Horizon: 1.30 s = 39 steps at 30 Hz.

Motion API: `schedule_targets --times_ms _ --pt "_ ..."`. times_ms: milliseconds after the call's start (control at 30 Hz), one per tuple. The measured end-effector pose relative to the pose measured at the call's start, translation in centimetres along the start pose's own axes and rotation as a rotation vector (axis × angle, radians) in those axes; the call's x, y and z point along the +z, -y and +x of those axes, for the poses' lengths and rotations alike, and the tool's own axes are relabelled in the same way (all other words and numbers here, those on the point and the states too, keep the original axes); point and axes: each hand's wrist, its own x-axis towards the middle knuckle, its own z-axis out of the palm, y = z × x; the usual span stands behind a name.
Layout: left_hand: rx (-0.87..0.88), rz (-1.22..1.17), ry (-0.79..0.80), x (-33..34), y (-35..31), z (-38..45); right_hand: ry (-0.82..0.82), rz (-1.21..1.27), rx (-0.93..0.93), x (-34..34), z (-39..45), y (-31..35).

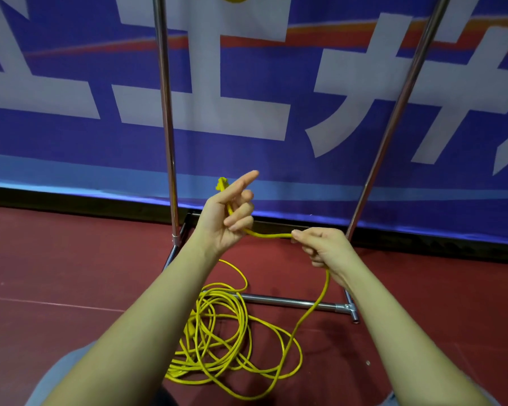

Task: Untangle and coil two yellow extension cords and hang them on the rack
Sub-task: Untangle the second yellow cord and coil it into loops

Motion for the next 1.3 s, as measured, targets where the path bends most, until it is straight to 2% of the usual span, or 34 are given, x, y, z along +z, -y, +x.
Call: schedule_targets --times_ms 67,167,233,333,400,467,667,767,933,1033,1167,1300 --pt "-0.072 0.111 0.071 0.2 0.0 -0.1 -0.018 0.002 0.011 0.4 0.1 -0.3" --pt "-0.167 0.325 0.073 0.4 0.2 -0.2 -0.088 0.085 0.056 0.4 0.3 -0.3" --pt "-0.243 0.498 0.074 0.7 0.3 -0.4 -0.102 0.237 0.103 0.1 0.4 0.3" --pt "-0.34 0.702 0.154 0.9 0.3 -0.6 -0.026 0.49 0.192 -0.5 0.1 1.9" --pt "-0.352 0.806 0.108 0.7 0.7 -0.4 0.014 0.543 0.213 -0.8 -0.2 2.8" --pt "-0.339 0.869 0.017 0.3 1.6 0.0 0.034 0.496 0.191 -0.8 -0.5 3.3" --pt "-0.254 0.863 -0.087 0.0 3.4 0.6 0.057 0.404 0.109 -0.7 -0.9 3.5" --pt "-0.138 0.764 -0.144 -0.2 2.6 0.8 0.043 0.25 0.067 -0.6 -0.7 2.9" --pt "-0.027 0.596 -0.199 -0.4 1.1 0.8 -0.037 -0.016 0.12 -0.7 -0.2 0.5" --pt "-0.077 0.561 -0.154 -0.2 0.4 0.7 -0.05 0.086 0.084 -0.9 0.0 0.5" --pt "-0.16 0.765 -0.074 -0.1 1.3 0.4 -0.126 0.278 0.036 -0.5 0.2 1.9" --pt "-0.219 0.852 -0.138 -0.6 3.1 0.6 -0.105 0.417 0.023 0.0 -0.2 3.0"
